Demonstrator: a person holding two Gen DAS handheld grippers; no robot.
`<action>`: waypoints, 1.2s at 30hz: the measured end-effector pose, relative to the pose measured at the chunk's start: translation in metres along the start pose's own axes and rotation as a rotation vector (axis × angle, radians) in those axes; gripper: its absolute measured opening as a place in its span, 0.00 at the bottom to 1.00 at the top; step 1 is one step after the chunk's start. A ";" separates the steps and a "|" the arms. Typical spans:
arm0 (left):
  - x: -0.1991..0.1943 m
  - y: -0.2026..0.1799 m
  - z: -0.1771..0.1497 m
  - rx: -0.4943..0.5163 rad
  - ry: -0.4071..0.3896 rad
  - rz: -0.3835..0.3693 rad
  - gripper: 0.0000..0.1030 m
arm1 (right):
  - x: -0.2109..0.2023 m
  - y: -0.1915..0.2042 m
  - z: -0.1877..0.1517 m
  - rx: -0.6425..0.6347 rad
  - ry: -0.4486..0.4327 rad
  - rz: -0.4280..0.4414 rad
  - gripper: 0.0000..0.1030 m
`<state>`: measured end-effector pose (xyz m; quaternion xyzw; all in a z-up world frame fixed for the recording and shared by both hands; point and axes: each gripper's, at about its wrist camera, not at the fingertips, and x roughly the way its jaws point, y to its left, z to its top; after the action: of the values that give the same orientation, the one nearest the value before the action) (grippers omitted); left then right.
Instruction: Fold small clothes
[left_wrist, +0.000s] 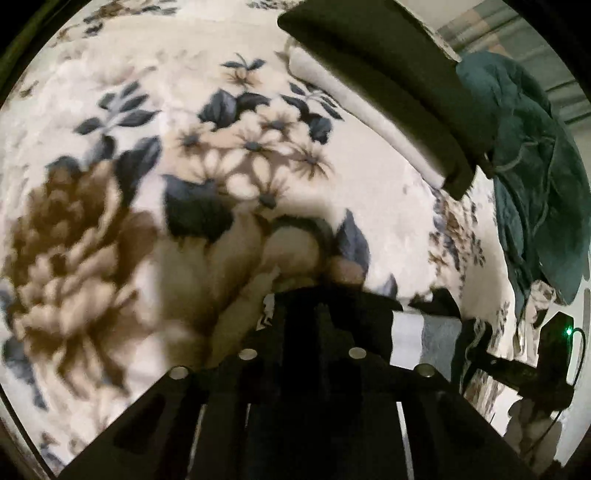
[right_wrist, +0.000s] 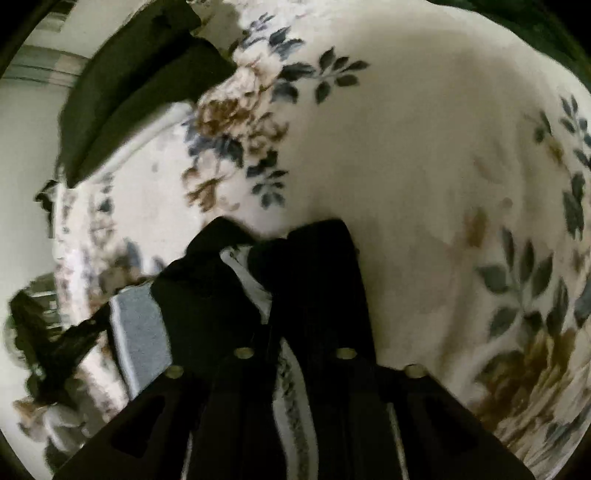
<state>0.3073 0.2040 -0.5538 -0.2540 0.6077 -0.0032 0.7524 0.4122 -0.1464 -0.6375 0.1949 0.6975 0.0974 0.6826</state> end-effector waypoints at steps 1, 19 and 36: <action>-0.009 0.002 -0.005 0.011 -0.008 0.003 0.18 | -0.008 -0.005 -0.006 0.002 0.010 0.019 0.42; -0.018 0.012 -0.134 -0.003 0.097 0.071 0.82 | -0.045 -0.062 -0.138 0.199 0.019 0.040 0.04; 0.002 -0.027 -0.034 0.092 -0.040 0.126 0.82 | -0.021 -0.017 -0.016 0.022 -0.103 0.057 0.55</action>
<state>0.2851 0.1674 -0.5496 -0.1807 0.6065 0.0213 0.7740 0.3934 -0.1681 -0.6243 0.2268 0.6566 0.0990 0.7125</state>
